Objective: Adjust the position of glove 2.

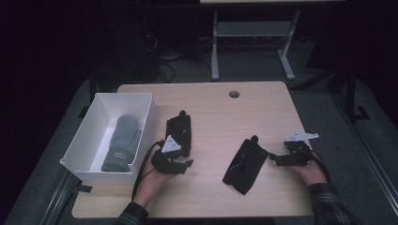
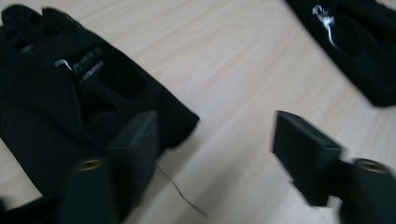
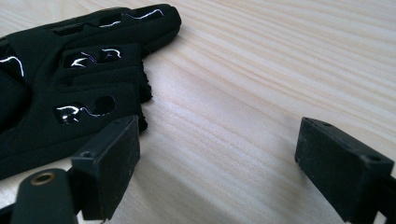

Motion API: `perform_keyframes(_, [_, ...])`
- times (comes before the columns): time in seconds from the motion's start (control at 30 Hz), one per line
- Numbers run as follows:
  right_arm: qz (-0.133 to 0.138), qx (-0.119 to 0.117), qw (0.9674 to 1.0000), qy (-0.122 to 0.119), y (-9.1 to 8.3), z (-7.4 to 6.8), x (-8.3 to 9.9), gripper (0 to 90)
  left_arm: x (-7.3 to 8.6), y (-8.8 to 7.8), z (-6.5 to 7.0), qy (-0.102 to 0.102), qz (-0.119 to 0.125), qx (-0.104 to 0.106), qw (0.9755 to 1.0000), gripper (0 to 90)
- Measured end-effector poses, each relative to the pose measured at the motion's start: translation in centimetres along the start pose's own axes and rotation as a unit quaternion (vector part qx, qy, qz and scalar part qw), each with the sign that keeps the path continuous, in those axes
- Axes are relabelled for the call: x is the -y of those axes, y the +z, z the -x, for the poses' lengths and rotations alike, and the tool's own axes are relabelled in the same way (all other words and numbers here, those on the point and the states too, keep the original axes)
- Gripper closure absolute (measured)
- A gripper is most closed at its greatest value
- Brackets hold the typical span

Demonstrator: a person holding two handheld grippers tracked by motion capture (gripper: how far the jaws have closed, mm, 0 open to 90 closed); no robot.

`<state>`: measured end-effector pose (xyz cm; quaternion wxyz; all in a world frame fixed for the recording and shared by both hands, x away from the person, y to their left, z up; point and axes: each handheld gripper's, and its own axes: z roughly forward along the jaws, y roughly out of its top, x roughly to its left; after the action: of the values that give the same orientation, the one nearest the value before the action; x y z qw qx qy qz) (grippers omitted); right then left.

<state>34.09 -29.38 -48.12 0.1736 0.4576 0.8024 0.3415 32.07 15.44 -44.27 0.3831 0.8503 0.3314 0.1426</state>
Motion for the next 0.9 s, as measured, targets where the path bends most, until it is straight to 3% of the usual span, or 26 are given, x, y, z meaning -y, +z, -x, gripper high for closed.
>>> perform_keyframes(0.23, [0.004, -0.002, 1.0000, 0.001, 0.1, 0.1, 0.1, 11.0, -2.0, 1.5, -1.4, -0.011, -0.012, -0.006, 0.9998, 88.1])
perform_keyframes(0.3, [0.004, -0.002, 1.0000, 0.001, 0.1, 0.1, 0.1, 10.9, -3.1, 2.7, -2.0, -0.022, -0.022, -0.015, 0.9994, 89.7])
perform_keyframes(0.53, [0.004, -0.001, 1.0000, 0.001, 0.1, 0.1, 0.1, 10.8, -5.3, 5.1, -4.3, -0.018, -0.042, -0.063, 0.9970, 89.7])
perform_keyframes(0.73, [0.004, -0.001, 1.0000, 0.000, 0.1, 0.1, 0.1, 10.6, -5.6, 6.5, -6.0, -0.031, -0.053, -0.072, 0.9955, 89.7])
perform_keyframes(0.9, [0.004, -0.001, 1.0000, 0.000, 0.2, 0.1, 0.1, 10.6, -4.7, 7.8, -6.8, -0.046, -0.063, -0.063, 0.9950, 89.7])
